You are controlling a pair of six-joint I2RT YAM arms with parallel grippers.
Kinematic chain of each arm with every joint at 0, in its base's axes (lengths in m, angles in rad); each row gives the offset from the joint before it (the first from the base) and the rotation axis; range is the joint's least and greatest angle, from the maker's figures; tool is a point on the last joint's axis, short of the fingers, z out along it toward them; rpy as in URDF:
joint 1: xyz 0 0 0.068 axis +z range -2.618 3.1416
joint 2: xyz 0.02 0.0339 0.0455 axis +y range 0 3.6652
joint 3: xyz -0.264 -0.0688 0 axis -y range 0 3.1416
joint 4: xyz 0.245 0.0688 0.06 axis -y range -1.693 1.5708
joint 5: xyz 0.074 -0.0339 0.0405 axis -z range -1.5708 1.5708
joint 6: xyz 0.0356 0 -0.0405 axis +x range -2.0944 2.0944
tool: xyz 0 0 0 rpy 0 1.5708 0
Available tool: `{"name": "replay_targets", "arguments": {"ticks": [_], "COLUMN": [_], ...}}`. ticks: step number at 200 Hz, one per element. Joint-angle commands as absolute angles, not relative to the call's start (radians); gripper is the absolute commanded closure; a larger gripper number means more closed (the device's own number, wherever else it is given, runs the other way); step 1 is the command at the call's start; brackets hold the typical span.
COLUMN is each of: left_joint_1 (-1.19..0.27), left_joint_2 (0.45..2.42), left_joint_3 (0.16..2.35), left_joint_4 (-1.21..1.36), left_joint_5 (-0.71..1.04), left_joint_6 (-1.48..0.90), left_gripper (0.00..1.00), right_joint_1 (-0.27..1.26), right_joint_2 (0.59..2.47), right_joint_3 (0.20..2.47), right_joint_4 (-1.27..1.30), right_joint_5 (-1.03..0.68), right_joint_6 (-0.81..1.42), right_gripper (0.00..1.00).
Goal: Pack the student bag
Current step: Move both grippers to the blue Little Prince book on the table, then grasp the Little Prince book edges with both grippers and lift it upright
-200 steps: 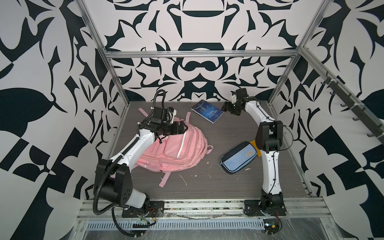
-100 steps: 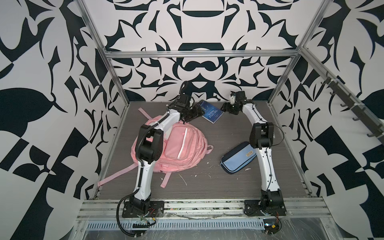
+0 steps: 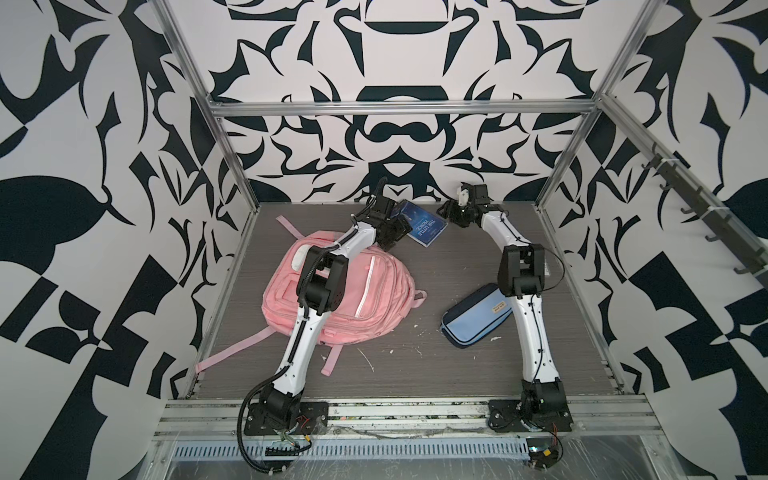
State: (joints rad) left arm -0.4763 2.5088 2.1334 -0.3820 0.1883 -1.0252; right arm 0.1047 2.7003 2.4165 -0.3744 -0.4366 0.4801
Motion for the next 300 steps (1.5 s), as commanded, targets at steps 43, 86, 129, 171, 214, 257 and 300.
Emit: {"name": "replay_targets", "arguments": {"ticks": [43, 86, 129, 171, 214, 257, 300], "left_joint_1": [-0.480, -0.472, -0.473, -0.477, -0.480, -0.479, -0.473], "left_joint_2": [2.637, 2.724, 2.759, 2.760, 2.694, 2.646, 2.567], "left_joint_3": [2.205, 2.226, 2.213, 2.226, 2.144, 2.126, 2.063], "left_joint_4": [-0.379, -0.244, -0.082, 0.000, 0.016, 0.031, 0.110], "left_joint_5": [0.122, 0.209, 0.292, 0.370, 0.376, 0.420, 0.486], "left_joint_6": [-1.188, -1.243, -1.258, -1.226, -1.210, -1.168, -1.185], "left_gripper": [0.14, 0.20, 0.27, 0.41, 0.55, 0.93, 1.00], "right_joint_1": [0.150, 0.178, 0.190, 0.201, 0.202, 0.201, 0.199], "right_joint_2": [2.689, 2.633, 2.613, 2.552, 2.503, 2.452, 2.290], "right_joint_3": [2.378, 2.244, 2.216, 2.101, 2.020, 1.961, 1.814], "right_joint_4": [-0.447, -0.431, -0.446, -0.420, -0.408, -0.399, -0.290], "right_joint_5": [-0.446, -0.437, -0.505, -0.563, -0.574, -0.579, -0.631], "right_joint_6": [0.577, 0.579, 0.563, 0.556, 0.546, 0.518, 0.484], "right_gripper": [0.51, 0.64, 0.75, 0.84, 0.88, 0.88, 0.82]}}
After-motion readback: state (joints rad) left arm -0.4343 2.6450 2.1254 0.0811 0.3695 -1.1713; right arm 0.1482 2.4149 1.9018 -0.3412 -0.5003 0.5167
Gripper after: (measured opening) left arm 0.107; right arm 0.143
